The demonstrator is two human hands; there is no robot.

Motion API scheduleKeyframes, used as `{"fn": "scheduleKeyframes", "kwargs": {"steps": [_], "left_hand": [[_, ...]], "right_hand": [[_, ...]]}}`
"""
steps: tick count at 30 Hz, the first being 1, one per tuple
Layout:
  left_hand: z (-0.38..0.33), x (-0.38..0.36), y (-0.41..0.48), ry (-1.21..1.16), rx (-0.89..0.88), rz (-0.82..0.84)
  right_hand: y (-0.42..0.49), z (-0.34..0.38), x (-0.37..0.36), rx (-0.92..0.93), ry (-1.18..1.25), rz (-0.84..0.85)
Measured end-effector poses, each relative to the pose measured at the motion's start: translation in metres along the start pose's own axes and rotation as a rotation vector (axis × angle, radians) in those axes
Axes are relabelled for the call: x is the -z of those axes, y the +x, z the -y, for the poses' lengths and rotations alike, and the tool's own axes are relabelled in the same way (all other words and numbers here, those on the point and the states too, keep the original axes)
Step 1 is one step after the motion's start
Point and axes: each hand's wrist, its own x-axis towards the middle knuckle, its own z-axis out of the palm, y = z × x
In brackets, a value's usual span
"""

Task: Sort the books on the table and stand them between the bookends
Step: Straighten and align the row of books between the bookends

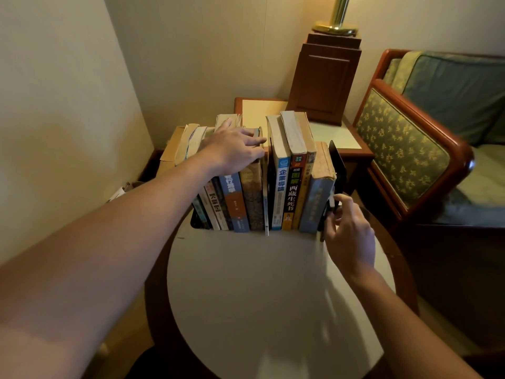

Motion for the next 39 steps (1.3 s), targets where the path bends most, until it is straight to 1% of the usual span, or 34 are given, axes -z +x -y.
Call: {"fn": "scheduleKeyframes", "kwargs": {"steps": [5,10,14,16,20,25,31,34,37,39], "left_hand": [[0.001,-0.001,0.001,0.007,-0.001,-0.003],[0.0,-0.001,0.001,0.015,-0.008,-0.006],[0.0,-0.001,0.002,0.026,-0.007,-0.011],[0.0,-0.001,0.001,0.023,-0.007,-0.01],[0.001,-0.001,0.0,0.026,-0.011,-0.007],[0.003,0.001,-0.001,0.016,-0.007,-0.007],[0.011,0.001,-0.001,0.004,0.004,0.0],[0.012,0.002,-0.001,0.004,0.003,0.0],[0.012,0.002,0.0,0.004,0.0,-0.002],[0.013,0.002,0.0,0.002,-0.003,-0.004]], "right_hand": [[0.004,-0.003,-0.001,0.04,0.008,0.031],[0.007,-0.008,0.0,0.086,0.068,0.053],[0.008,-0.011,0.003,0.061,0.086,0.051],[0.009,-0.015,0.003,0.048,0.08,0.074],[0.006,-0.016,0.008,0.111,0.029,0.135],[-0.011,-0.017,0.027,0.125,0.035,0.182],[-0.019,-0.014,0.039,0.265,-0.008,0.27],[-0.034,-0.003,0.046,0.289,-0.015,0.282],[-0.052,0.011,0.05,0.328,0.075,0.307],[-0.056,0.022,0.053,0.35,0.118,0.283]]}}
